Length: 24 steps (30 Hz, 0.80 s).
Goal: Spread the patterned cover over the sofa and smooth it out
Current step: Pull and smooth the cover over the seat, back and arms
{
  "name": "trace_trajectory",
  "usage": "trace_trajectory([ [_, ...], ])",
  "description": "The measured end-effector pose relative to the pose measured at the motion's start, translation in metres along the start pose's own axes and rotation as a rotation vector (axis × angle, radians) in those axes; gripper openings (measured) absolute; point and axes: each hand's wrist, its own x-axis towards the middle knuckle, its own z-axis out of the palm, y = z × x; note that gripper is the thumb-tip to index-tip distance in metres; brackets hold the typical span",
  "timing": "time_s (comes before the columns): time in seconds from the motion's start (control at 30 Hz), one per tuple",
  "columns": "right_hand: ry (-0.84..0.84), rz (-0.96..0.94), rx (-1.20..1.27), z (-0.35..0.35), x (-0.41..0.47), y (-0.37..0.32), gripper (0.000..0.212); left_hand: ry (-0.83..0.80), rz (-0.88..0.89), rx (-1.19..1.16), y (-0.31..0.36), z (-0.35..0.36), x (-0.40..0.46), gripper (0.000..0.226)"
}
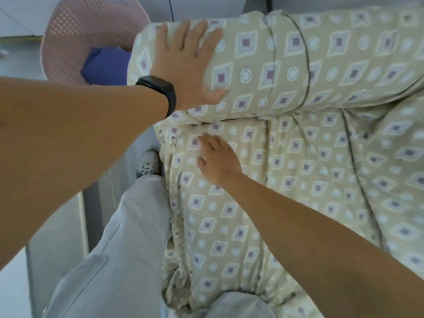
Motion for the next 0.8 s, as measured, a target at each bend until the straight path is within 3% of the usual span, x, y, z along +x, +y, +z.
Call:
trace_trajectory([
  [0.13, 0.074, 0.193, 0.133, -0.022, -0.054, 0.039, 0.058, -0.004, 0.008, 0.018, 0.047, -0.006, -0.013, 0.093],
  [0.23, 0.163, 0.277, 0.198, -0.023, -0.095, 0.089, 0.054, -0.031, 0.212, -0.051, 0.117, 0.009, -0.033, 0.084],
  [0.3, 0.195, 0.37, 0.227, -0.012, -0.127, 0.137, 0.054, -0.152, 0.31, -0.095, 0.172, 0.022, -0.045, 0.079],
  [0.47, 0.248, 0.615, 0.306, 0.033, -0.198, 0.24, 0.054, -0.433, 0.302, -0.198, 0.264, 0.049, -0.06, 0.07],
  [0.57, 0.293, 0.692, 0.382, 0.055, -0.23, 0.275, 0.057, -0.609, 0.387, -0.118, 0.301, 0.059, -0.073, 0.07],
  [0.7, 0.376, 0.75, 0.454, 0.067, -0.255, 0.312, 0.058, -0.719, 0.6, 0.044, 0.341, 0.063, -0.069, 0.069],
  [0.8, 0.404, 0.748, 0.404, 0.061, -0.249, 0.344, 0.062, -0.733, 0.587, 0.068, 0.364, 0.062, -0.049, 0.069],
])
